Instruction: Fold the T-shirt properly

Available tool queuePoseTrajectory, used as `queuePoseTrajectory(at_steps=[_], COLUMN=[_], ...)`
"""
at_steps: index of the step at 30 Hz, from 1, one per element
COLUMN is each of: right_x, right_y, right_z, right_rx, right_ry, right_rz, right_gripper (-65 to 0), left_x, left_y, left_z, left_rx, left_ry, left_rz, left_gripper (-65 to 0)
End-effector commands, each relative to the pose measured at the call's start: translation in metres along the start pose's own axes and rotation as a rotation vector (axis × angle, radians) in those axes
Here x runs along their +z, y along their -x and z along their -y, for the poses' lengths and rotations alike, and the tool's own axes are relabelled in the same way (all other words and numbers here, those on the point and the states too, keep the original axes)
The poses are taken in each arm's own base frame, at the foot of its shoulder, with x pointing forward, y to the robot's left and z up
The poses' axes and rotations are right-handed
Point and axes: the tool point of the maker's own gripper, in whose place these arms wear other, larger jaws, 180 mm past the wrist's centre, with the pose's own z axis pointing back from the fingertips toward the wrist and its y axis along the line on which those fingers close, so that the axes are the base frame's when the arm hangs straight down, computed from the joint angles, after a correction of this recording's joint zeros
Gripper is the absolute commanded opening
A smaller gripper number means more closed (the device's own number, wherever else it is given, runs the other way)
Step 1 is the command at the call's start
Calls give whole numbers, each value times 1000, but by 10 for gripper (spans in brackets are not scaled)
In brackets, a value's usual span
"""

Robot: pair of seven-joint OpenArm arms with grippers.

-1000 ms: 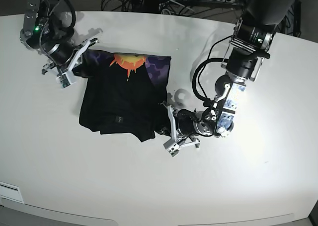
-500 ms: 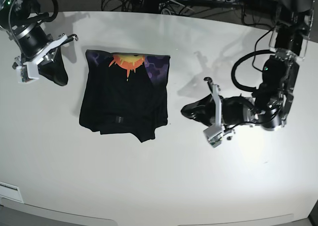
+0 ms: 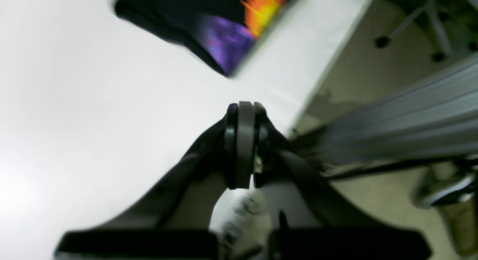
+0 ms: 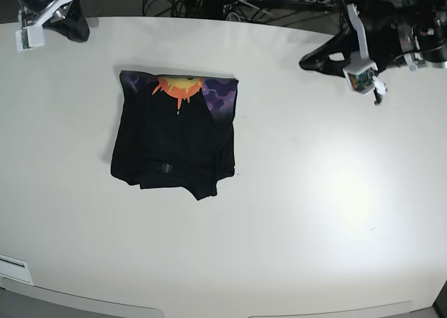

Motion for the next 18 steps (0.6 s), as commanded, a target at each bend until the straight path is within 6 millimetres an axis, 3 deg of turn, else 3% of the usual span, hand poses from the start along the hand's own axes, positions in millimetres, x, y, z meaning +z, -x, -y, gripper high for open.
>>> queuePoseTrajectory(at_steps=[1,5,8,10,14,18], right_x=[6,19,25,23,10,-12], right_y=[5,42,55,71,133,196], right_z=[-6,-17,-25,-26,-15,-8], right_rx=[10,-44,-59,-90,-240,-309], right_ry=[-15,-23,-41,-60,-88,-113], right_rz=[-15,-129,-167,-206,-321,-451], right_gripper=[-650,-650,-650,-650,-650,-650], left_x=[3,6,6,6,2,-10], left_y=[6,46,68,89,139,217], left_z=[9,45,77,87,92,80], left_rx=[36,218,338,444,651,801], left_ry=[16,61,109,104,90,-1], left_rz=[-6,-85,-124,-156,-208,-301], left_gripper=[-650,-650,-650,-650,-650,-650])
